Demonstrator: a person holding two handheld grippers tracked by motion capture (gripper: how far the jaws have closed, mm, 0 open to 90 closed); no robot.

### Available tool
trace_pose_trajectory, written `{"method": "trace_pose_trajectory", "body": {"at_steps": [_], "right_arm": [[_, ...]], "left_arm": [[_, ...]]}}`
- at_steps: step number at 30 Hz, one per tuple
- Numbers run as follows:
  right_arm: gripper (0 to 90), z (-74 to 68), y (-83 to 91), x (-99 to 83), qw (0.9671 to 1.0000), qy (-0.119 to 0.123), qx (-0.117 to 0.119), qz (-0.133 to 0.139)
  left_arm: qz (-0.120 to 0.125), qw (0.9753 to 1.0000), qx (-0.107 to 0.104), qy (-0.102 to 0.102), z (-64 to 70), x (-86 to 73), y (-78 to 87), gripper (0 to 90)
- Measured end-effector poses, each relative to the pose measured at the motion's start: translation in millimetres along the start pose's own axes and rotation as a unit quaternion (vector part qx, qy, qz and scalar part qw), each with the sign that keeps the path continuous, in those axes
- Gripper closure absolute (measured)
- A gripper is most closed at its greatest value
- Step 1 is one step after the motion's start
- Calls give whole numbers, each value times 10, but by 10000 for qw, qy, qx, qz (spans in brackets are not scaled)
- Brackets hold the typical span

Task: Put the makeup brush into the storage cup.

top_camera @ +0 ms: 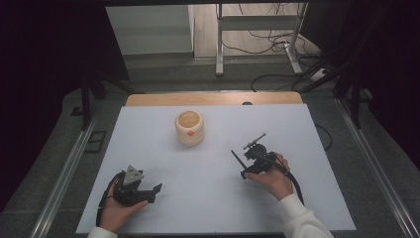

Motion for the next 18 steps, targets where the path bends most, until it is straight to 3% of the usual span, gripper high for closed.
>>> {"method": "trace_pose_trajectory", "body": {"at_steps": [3,18], "right_arm": [[201,-3,-12,4,10000,45,-23,-56],[515,-69,-85,0,9992,284,22,-278]], "left_arm": [[0,10000,-2,-3,1,0,-1,158],[-14,10000,-14,-38,9,2,-6,158]]}}
Point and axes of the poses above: each handheld gripper's, and its own axes: y roughly backward along the jaws, x roughly out of its top, z roughly to its right, the point moved 2 cm from there along -y, roughly forward along the jaws, and after that the axes turned 12 degrees about -z, right-handed, at the moved point
